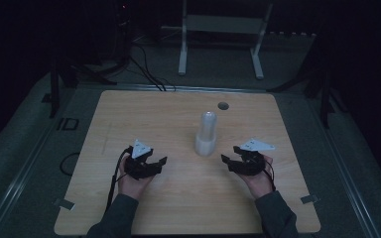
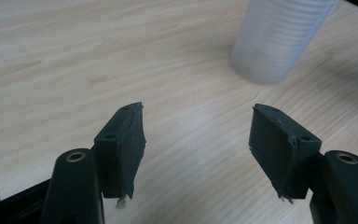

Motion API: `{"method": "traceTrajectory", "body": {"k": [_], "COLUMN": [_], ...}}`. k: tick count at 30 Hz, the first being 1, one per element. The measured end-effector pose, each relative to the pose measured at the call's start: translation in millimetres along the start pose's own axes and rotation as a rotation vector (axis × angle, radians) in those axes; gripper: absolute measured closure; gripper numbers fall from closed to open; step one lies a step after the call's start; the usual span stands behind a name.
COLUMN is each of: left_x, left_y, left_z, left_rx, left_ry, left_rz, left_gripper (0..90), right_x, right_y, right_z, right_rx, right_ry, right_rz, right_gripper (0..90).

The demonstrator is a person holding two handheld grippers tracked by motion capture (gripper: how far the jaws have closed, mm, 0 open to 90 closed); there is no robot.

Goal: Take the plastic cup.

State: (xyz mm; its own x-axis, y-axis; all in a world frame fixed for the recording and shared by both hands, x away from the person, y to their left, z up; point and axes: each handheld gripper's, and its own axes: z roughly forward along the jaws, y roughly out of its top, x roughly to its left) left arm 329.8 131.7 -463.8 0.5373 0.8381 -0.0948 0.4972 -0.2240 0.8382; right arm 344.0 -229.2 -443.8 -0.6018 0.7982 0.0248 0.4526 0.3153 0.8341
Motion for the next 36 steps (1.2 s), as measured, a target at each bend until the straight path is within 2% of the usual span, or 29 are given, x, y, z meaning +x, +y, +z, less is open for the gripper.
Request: {"method": "traceTrajectory", "body": {"k": [4, 6, 8, 11, 15, 16, 19, 23, 26, 30, 32, 36], "left_x": [-4.7, -5.7, -6.7, -8.6, -14.4, -18.5, -21.7, -29.5, -32.8, -36.9, -40.4, -43.8], "left_y": [9.0, 11.2, 17.6, 22.5, 26.9, 29.6, 32.0, 37.9, 39.8, 40.6, 41.5, 43.9], "left_z": [8.5, 10.6, 18.1, 24.1, 28.8, 31.7, 34.6, 41.2, 47.9, 55.7, 64.1, 69.3], "left_rx": [-0.006, -0.003, 0.016, 0.009, -0.012, -0.021, -0.033, -0.075, -0.080, -0.071, -0.067, -0.069], "left_ry": [-0.013, -0.016, -0.036, -0.053, -0.067, -0.071, -0.079, -0.097, -0.106, -0.107, -0.119, -0.133], "left_rz": [0.015, 0.020, 0.023, 0.021, 0.035, 0.057, 0.069, 0.087, 0.095, 0.110, 0.105, 0.118], "left_gripper": [35.7, 39.3, 41.2, 41.2, 37.1, 35.6, 34.0, 31.9, 30.9, 30.4, 30.4, 29.4], "right_x": [-2.6, -2.9, -2.7, -2.1, -0.8, 0.2, 0.5, 2.0, 4.1, 6.9, 7.9, 7.1], "right_y": [10.3, 13.2, 22.0, 29.8, 36.2, 40.0, 42.5, 48.3, 51.6, 55.5, 58.8, 65.7], "right_z": [-1.9, -2.4, -3.4, -3.0, -1.8, -0.4, 0.7, 3.1, 5.8, 8.3, 10.8, 13.3], "right_rx": [-0.023, -0.029, -0.047, -0.057, -0.064, -0.067, -0.072, -0.084, -0.084, -0.094, -0.103, -0.115], "right_ry": [-0.005, -0.006, -0.006, -0.002, 0.003, 0.007, 0.009, 0.024, 0.033, 0.043, 0.044, 0.048], "right_rz": [-0.002, -0.005, -0.014, -0.020, -0.033, -0.038, -0.040, -0.041, -0.044, -0.051, -0.050, -0.047], "right_gripper": [37.3, 37.3, 37.3, 37.2, 37.3, 37.5, 37.7, 37.3, 32.8, 31.7, 31.3, 31.4]}}
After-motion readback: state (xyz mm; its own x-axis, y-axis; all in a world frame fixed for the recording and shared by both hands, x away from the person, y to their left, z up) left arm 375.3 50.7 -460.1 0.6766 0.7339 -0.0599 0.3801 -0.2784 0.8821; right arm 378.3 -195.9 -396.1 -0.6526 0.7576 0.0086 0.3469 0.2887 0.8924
